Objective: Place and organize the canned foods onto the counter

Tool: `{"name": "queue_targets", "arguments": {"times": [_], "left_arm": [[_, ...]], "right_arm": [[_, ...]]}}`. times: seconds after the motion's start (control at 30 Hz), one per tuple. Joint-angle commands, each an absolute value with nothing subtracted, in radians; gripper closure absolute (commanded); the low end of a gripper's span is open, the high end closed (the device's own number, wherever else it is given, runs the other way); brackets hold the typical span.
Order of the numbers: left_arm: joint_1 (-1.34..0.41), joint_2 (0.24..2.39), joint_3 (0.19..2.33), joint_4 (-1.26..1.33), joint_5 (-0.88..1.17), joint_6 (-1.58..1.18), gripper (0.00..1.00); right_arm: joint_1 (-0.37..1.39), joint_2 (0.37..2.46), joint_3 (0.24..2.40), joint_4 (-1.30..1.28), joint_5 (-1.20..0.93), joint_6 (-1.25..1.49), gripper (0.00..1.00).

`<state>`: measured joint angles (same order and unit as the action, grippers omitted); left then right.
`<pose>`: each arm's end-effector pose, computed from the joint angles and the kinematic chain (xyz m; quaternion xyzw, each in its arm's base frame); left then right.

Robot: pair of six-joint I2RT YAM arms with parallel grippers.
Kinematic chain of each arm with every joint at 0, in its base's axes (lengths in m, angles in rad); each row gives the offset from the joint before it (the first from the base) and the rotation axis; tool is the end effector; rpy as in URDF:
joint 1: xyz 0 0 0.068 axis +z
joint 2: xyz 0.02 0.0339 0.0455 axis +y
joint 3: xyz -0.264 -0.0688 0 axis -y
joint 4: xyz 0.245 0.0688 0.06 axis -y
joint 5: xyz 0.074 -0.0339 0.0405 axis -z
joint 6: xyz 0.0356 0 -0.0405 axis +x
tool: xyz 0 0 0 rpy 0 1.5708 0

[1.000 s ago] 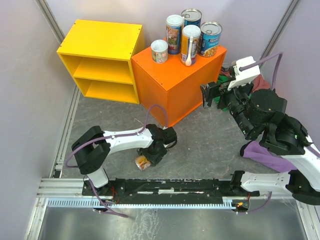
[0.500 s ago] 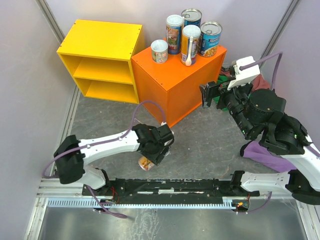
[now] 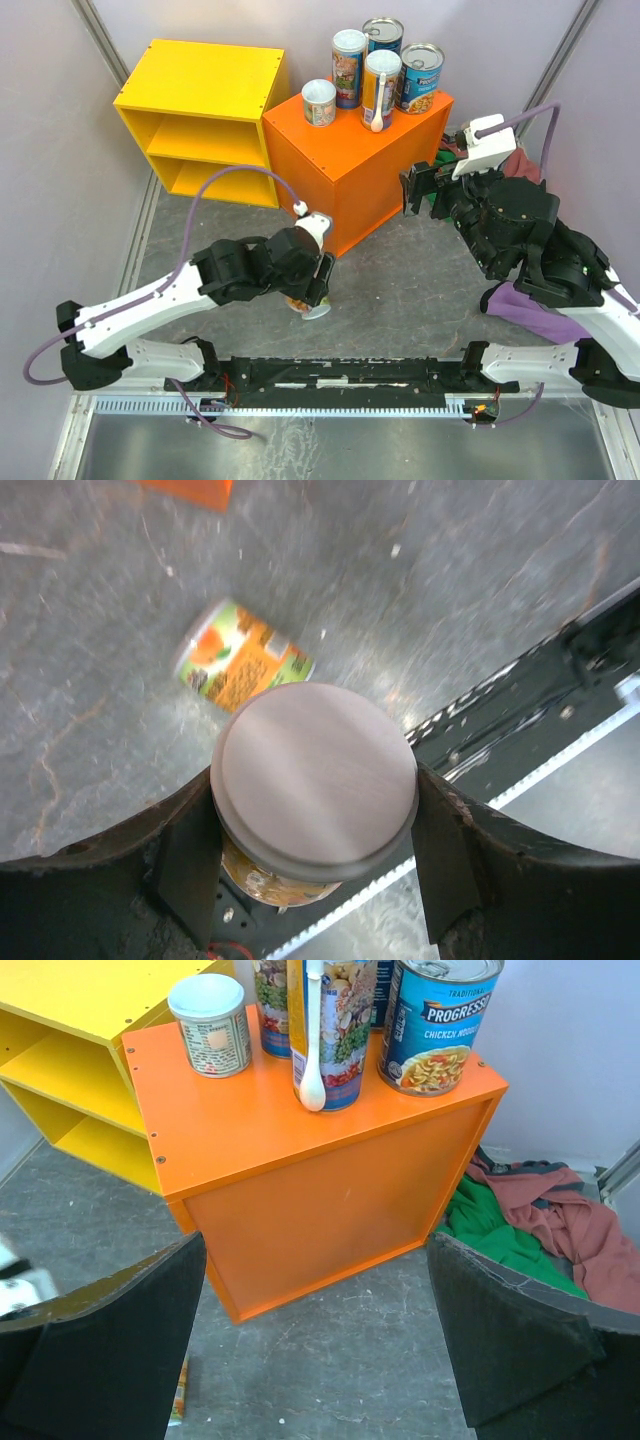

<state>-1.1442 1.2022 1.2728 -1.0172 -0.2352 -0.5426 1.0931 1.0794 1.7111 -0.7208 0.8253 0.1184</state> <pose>0.1021 -0.2046 0.3488 0.2456 0.9134 -0.1535 0.2862 0.0947 0.1260 0.5306 -0.0774 0.7240 0.1088 0.6768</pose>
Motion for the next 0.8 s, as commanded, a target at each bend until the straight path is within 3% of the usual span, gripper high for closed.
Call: {"name": "queue_targets", "arguments": {"times": [0.0,0.6,0.77], "left_arm": [[-1.164,1.145,1.397,-0.891,-0.378,-0.546,0.85],[-1.166,1.292,1.807,-0.61,-0.622,-0.201,0.88],[-1.158,1.33,1.83,-0.444,-0.683,-0.042,0.89]], "right_arm": [[1.098,1.084,1.715,-0.72,0.885,0.15,0.01],[1.097,1.074,1.735,-0.761,0.955,0.172,0.01],[1.098,1.072,1.739,-0.743,0.966,0.163,0.01]]}}
